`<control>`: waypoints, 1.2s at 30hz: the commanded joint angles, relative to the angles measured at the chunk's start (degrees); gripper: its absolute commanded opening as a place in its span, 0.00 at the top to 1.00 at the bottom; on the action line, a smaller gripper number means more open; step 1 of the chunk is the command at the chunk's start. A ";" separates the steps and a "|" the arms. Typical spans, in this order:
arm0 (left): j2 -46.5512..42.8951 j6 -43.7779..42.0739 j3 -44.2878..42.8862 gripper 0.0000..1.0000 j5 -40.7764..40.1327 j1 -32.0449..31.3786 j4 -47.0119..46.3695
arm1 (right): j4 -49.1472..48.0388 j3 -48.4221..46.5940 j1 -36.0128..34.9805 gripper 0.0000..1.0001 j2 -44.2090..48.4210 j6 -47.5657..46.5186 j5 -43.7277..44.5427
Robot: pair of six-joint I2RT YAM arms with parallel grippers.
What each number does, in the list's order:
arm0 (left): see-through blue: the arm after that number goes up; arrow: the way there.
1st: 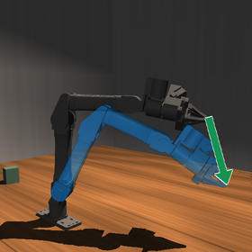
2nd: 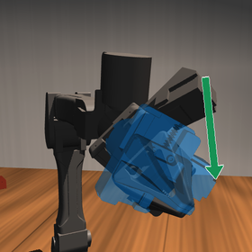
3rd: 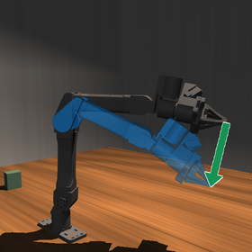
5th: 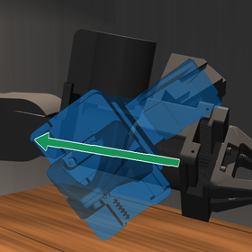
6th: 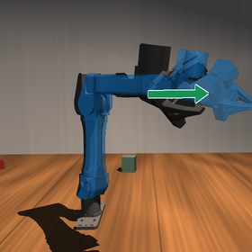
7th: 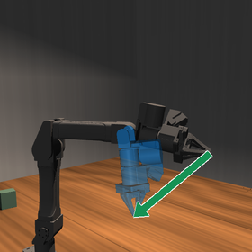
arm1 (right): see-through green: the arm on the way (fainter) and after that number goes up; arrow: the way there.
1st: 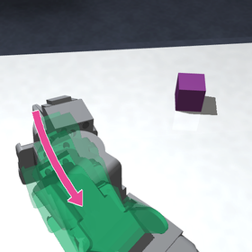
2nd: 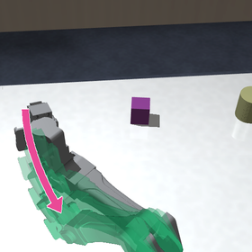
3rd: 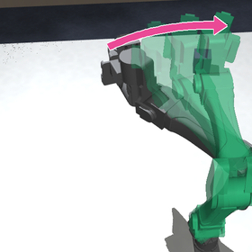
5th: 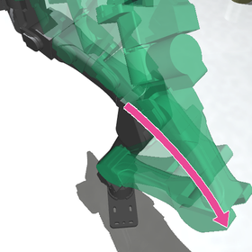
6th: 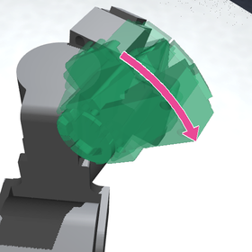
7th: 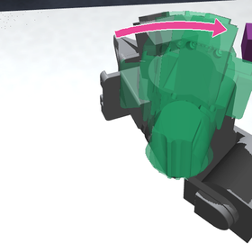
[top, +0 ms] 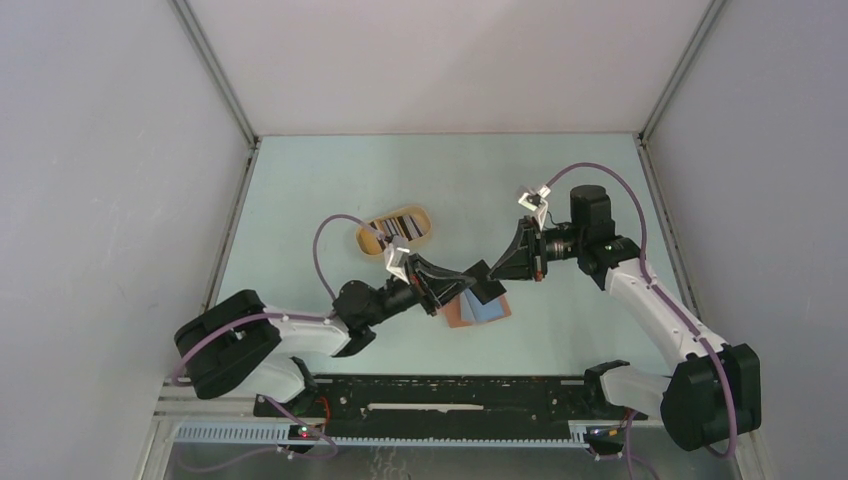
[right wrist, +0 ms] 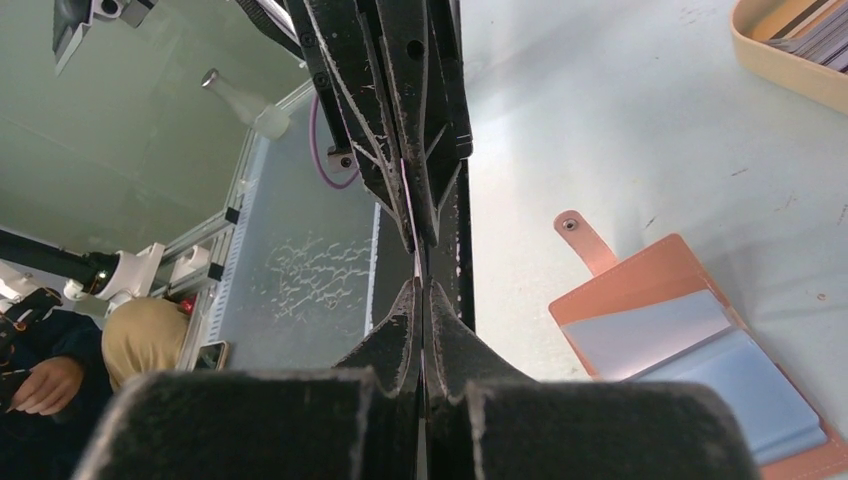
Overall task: Put the credit cards into the card holder
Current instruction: Insert the credit card into the card holder.
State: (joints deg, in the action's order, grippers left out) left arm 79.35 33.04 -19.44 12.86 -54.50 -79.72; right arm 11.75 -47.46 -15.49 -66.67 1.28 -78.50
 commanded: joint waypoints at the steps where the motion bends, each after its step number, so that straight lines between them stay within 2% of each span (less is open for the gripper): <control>1: 1.52 3.09 -3.93 1.00 3.51 1.11 -2.59 | 0.30 -2.19 -0.41 1.00 -0.12 -2.53 0.30; 4: 1.83 5.24 -3.86 1.00 4.51 2.08 -2.57 | 0.86 -2.20 -0.63 1.00 -0.19 -3.60 1.48; 6: 1.94 7.06 -3.73 1.00 5.72 3.14 -2.42 | 3.98 -3.20 -1.01 0.77 -0.69 -6.56 2.57; 8: 2.03 9.56 -3.32 1.00 6.82 4.60 -1.97 | 12.15 -6.35 -1.57 0.51 -1.72 -13.94 4.55; 9: 1.90 11.05 -3.06 1.00 7.46 5.52 -1.22 | 16.46 -7.87 -1.71 0.42 -2.23 -18.12 5.74; 11: 1.05 13.71 -2.20 1.00 8.75 7.19 1.78 | 23.05 -10.59 -1.54 0.31 -2.89 -24.74 10.15; 12: 0.28 14.36 -1.65 1.00 9.16 7.83 3.51 | 25.13 -11.33 -1.49 0.30 -2.89 -27.48 11.58; 14: -2.02 14.40 -1.10 1.00 9.25 8.61 10.29 | 26.99 -11.46 -1.04 0.29 -2.24 -30.83 16.23; 18: -9.43 9.32 -4.23 1.00 6.84 8.59 35.69 | 28.34 -11.49 0.17 0.29 -0.55 -33.97 20.51; 22: -14.77 8.22 -6.23 1.00 6.32 8.56 46.99 | 28.59 -10.62 0.19 0.30 0.40 -36.32 23.48; 25: -14.08 10.68 -7.45 1.00 7.19 8.55 48.98 | 28.87 -9.95 -0.42 0.33 0.03 -38.19 26.16; 29: -8.16 15.07 -11.28 1.00 8.91 8.10 46.96 | 28.40 -9.67 -0.67 0.38 -1.62 -37.69 27.80; 36: 2.70 15.58 -18.08 1.00 5.76 5.64 49.54 | 25.61 -9.64 -0.34 0.49 -4.63 -32.48 31.15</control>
State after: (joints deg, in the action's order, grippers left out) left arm 78.87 47.72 -33.63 20.10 -47.59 -32.38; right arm 39.68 -57.36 -15.84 -69.84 -33.78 -50.48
